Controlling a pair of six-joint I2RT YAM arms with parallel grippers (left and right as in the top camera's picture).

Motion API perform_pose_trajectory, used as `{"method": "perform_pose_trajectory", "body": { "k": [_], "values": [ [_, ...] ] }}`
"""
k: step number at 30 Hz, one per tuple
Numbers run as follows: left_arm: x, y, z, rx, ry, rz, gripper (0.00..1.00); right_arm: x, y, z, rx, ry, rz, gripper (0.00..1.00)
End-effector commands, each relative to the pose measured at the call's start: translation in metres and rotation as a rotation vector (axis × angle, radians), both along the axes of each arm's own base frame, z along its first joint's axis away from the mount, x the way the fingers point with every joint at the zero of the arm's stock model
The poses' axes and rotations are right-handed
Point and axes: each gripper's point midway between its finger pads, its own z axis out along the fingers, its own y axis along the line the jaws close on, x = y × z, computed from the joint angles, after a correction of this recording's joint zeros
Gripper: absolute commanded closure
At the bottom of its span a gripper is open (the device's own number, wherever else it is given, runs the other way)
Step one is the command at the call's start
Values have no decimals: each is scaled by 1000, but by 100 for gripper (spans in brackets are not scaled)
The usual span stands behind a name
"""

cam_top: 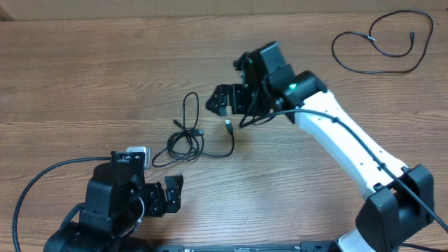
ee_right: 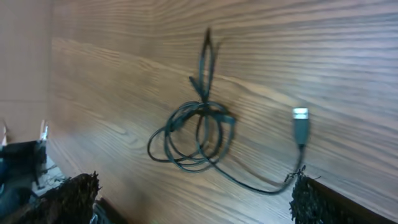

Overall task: Untangle cables
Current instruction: 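Move the right gripper over the central cable tangle and grasp a strand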

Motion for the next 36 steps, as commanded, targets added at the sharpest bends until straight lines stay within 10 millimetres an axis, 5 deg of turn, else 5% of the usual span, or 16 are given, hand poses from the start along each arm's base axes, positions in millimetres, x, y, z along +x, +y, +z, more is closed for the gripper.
{"method": "perform_pose_trajectory", "body": {
  "k": [1,11,23,32,36],
  "values": [
    [0,-2,-3,5,4,-18,0,-10,20,-7,25,-2,27,0],
    [0,-2,-3,5,4,-18,1,-14,66,-53,35,92,-1,7],
    [0,-2,-3,5,4,-18,0,-7,75,-111,-40,138,-37,21],
    [0,-2,-3,5,4,-18,0,39,71,-122,-90,-51,-156,28],
    [0,-2,-3,5,4,-18,1,43,74,-122,-75,-69,-149,50]
  ]
}}
